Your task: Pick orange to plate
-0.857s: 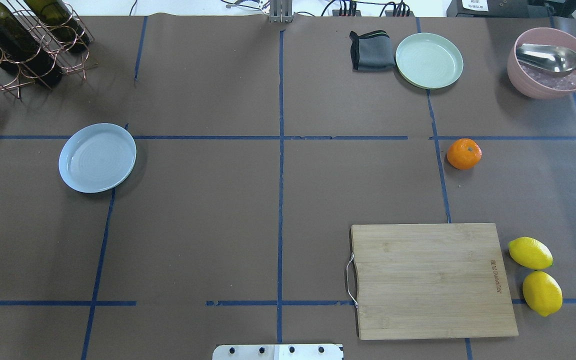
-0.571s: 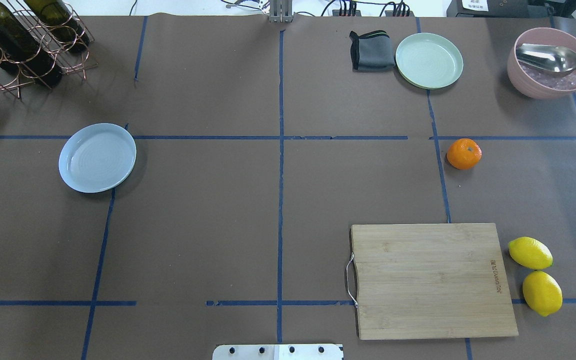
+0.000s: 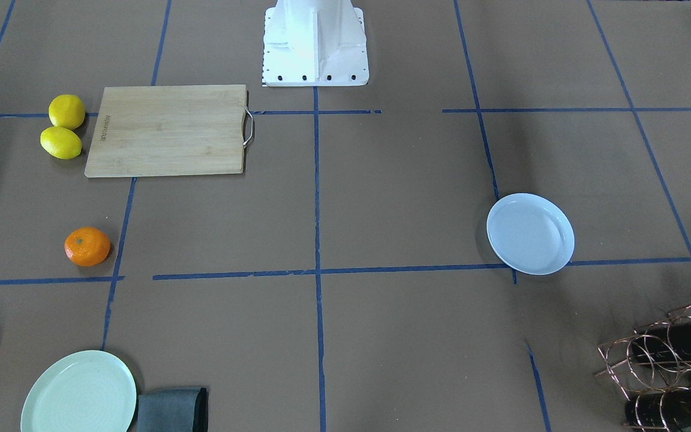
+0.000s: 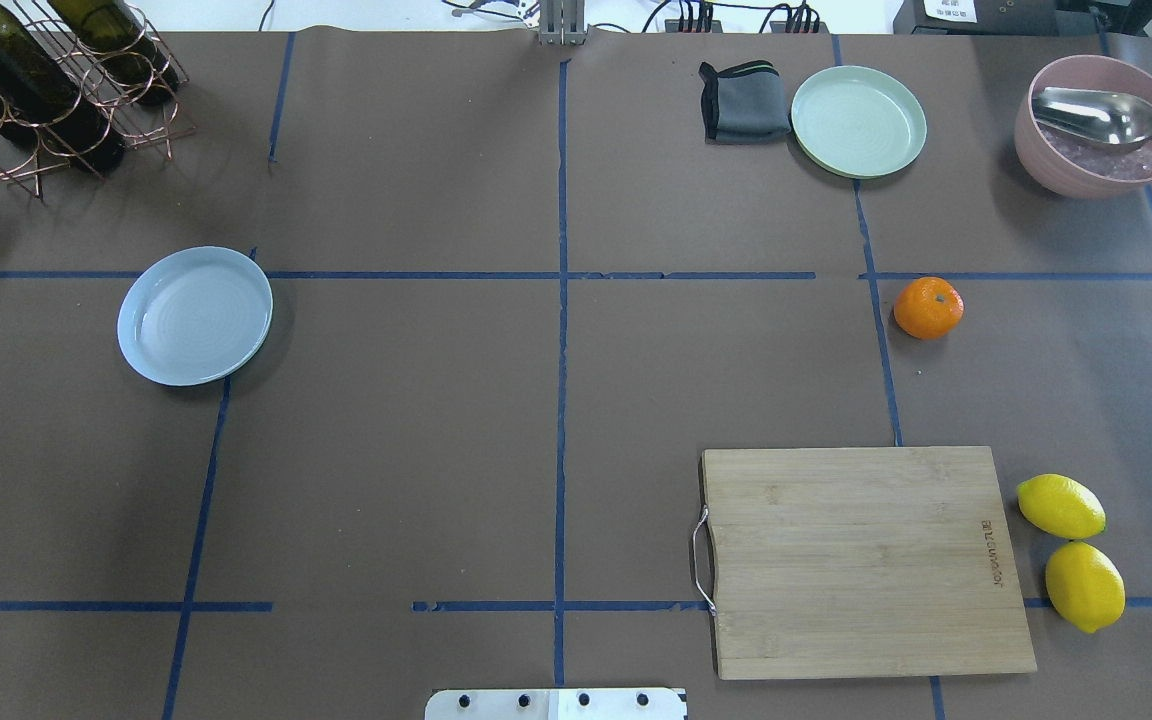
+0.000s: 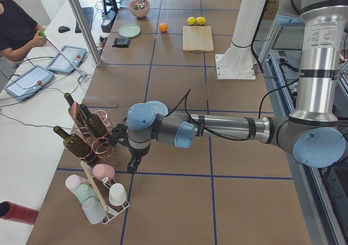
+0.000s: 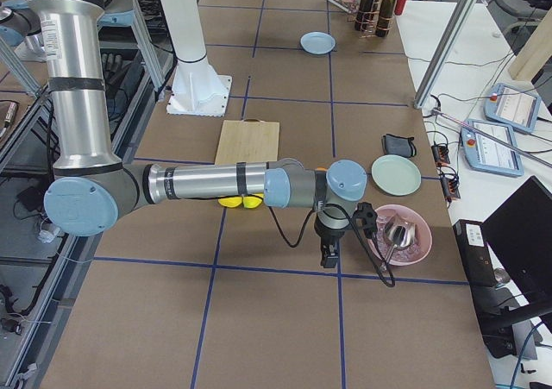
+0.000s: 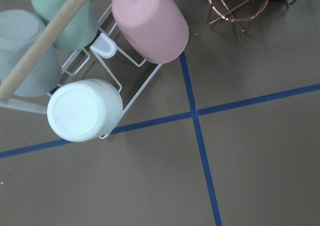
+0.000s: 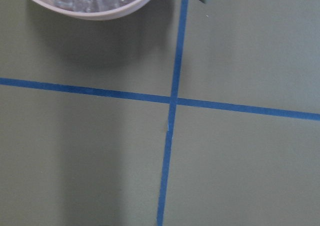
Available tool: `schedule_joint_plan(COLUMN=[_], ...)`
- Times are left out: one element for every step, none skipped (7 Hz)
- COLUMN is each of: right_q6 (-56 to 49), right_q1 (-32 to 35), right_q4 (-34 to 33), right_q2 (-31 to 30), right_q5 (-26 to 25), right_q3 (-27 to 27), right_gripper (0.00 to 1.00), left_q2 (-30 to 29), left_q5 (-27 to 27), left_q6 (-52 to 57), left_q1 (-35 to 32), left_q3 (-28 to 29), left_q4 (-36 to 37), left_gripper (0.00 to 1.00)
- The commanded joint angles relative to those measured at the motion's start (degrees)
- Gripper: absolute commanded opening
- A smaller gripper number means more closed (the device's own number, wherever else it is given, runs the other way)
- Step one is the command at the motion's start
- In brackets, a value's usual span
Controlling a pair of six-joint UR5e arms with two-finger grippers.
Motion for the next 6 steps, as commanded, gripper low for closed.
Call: schedule_joint_plan(right_q6=[0.67,0.50,0.59,0.59,0.50,0.85], right_q1=[-3.65,-3.83,-3.83,-3.92,-4.27,-4.10], right_q4=[0.29,0.55,0.73,0.56,0.64,2.64], right_q2=[2.57,5.11,8.01,10.04,10.06,8.84], right_q5=[2.17,4.02,3.86,4.29,5.34,2.66], right_q3=[4.80,4.90,4.81,3.59,3.58,3.40], right_gripper=[1.00,1.00,1.00,1.00,1.00,1.00], left_q2=[-2.50,-5.48,-5.95,-5.95,-5.86,-5.78], left_q5=[-1.35,-3.27,-3.38,-3.12,-3.38,-3.38], left_q6=[-0.03,-0.20,-0.47,-0.38,-0.64,-0.47], left_q1=[0.00,0.09,0.61,1.75,4.55,5.88], left_q3=[-1.37,-0.76,-1.28,-1.02,0.11,1.34], left_q4=[-2.89,-2.89,-3.06,-3.15,-3.15,-3.24], left_gripper=[1.00,1.00,1.00,1.00,1.00,1.00])
